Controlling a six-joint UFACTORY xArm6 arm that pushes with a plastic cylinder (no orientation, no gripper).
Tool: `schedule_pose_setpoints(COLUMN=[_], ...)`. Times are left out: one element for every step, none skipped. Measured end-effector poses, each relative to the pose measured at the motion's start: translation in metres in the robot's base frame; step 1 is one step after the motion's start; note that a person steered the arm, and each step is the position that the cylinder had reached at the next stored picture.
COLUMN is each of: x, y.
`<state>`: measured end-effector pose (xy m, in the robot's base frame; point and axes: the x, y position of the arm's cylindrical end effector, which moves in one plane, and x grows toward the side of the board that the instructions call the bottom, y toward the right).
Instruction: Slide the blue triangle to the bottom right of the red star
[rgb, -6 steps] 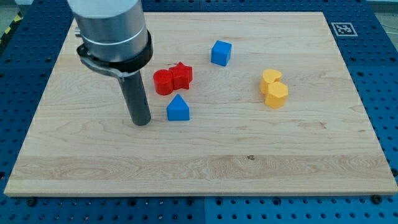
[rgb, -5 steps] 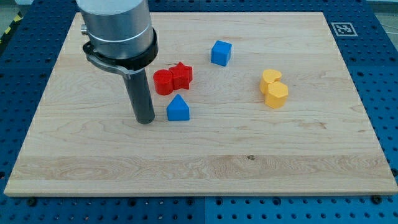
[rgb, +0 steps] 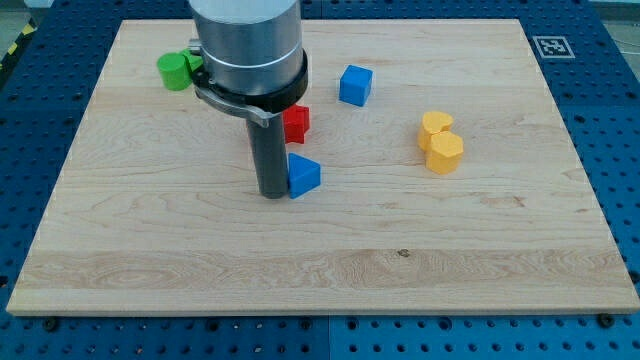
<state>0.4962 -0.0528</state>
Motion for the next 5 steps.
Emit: schedule_pose_setpoints(x=[0.000,0.001,0.007,0.011,0.011], y=[0.014,0.026,0.037,0.046,0.046])
